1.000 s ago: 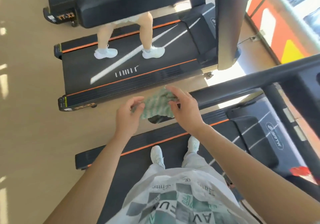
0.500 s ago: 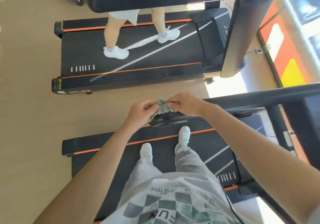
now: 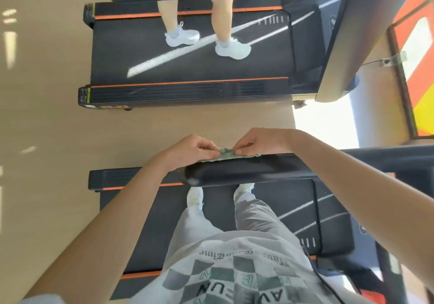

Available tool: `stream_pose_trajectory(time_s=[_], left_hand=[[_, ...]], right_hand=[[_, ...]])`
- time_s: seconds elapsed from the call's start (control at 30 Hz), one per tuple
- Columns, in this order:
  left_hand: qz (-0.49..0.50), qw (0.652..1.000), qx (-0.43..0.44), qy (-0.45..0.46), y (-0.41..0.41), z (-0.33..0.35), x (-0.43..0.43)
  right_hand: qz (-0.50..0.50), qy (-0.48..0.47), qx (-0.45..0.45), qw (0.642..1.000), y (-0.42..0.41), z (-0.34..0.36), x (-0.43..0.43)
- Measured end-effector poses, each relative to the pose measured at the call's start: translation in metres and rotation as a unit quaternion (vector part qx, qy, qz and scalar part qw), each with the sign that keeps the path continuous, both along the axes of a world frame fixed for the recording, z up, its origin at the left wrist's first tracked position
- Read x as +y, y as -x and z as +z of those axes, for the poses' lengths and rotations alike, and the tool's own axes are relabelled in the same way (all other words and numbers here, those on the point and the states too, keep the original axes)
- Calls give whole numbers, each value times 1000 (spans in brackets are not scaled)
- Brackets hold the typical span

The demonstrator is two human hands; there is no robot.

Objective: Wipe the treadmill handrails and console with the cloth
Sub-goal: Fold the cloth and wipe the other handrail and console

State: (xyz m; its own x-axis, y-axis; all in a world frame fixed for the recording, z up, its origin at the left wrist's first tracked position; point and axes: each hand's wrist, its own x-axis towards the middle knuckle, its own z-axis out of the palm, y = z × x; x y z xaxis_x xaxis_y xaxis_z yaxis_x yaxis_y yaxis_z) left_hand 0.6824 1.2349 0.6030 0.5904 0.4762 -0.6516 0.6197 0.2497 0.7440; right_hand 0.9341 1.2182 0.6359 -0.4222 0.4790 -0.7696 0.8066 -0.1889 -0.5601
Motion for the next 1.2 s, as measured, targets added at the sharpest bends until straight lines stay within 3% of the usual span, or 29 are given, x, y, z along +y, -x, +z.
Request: stream_pose_trajectory(time_s=[0.13, 0.3, 0.43, 0.57, 0.73, 1.2], left_hand=[[12, 997, 20, -77, -25, 2, 9], [116, 974, 57, -184, -37, 10, 14], [28, 961, 144, -235, -27, 21, 6], [-38, 974, 175, -139, -17, 24, -2], [-14, 985, 157, -70, -29, 27, 0], [-114, 991, 53, 36, -171, 23, 3]], right_hand=[[-53, -69, 21, 996, -26, -14, 6], [-179, -131, 76, 972, -39, -19, 13], [-123, -82, 103, 984, -38, -16, 10], [-28, -21, 110, 993, -32, -15, 9], [4, -7, 107, 994, -42, -15, 15], [-74, 32, 34, 996, -188, 1, -18]])
